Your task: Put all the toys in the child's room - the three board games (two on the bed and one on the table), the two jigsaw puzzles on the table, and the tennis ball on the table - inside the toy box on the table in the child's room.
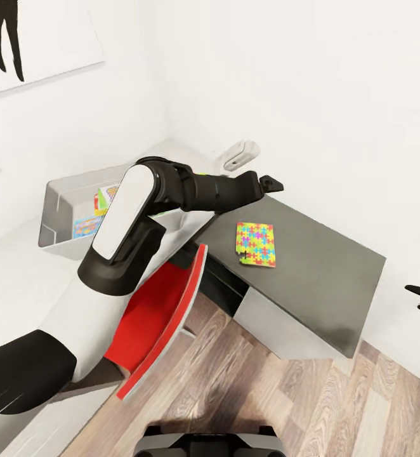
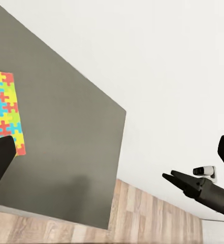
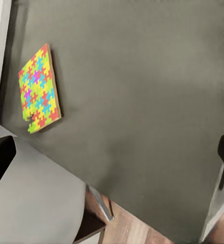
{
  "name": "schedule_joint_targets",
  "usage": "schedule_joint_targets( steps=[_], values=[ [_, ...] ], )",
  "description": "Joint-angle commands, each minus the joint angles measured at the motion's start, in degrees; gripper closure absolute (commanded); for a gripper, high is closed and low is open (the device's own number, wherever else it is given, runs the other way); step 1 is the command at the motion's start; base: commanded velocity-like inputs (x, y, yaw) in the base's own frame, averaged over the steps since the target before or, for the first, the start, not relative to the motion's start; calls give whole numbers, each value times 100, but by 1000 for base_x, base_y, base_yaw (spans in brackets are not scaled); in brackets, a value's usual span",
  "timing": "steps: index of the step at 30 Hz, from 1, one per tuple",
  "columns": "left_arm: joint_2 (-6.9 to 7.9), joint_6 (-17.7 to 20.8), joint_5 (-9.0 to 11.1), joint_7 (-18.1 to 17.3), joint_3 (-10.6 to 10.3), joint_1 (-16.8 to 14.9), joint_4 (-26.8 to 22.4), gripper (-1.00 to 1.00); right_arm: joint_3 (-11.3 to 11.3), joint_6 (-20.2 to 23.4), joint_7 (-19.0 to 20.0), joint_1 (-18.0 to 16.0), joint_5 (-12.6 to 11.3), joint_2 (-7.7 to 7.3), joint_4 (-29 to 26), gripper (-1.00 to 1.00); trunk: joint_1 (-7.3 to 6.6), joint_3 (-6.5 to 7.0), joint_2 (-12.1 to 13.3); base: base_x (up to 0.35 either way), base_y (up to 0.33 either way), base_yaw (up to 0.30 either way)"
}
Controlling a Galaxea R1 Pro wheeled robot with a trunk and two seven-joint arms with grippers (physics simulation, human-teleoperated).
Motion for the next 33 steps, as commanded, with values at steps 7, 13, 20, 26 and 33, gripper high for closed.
schedule_joint_targets(
  steps=[7, 13, 20, 26, 33],
  values=[
    [40, 12, 49, 333, -79, 15, 20, -100, -5, 24, 85, -55, 140, 11, 251, -100, 3, 11, -9, 0, 0, -272],
    [113, 22, 47, 514, -96, 212, 15, -100, 15, 24, 96, -53, 194, 65, 271, -100, 3, 21, -9, 0, 0, -182],
    [270, 37, 40, 632, -84, 467, -64, -100, 65, -45, 96, -45, 221, 95, 236, -100, 3, 26, -9, 0, 0, -72],
    [561, 29, 56, 704, -58, 601, -113, -100, 240, -84, 91, -36, 232, 105, 205, -100, 3, 27, -9, 0, 0, -29],
    [759, 19, 91, 745, -27, 659, -139, -100, 487, -91, 62, -38, 239, 106, 210, -100, 3, 28, -9, 0, 0, -12]
  ],
)
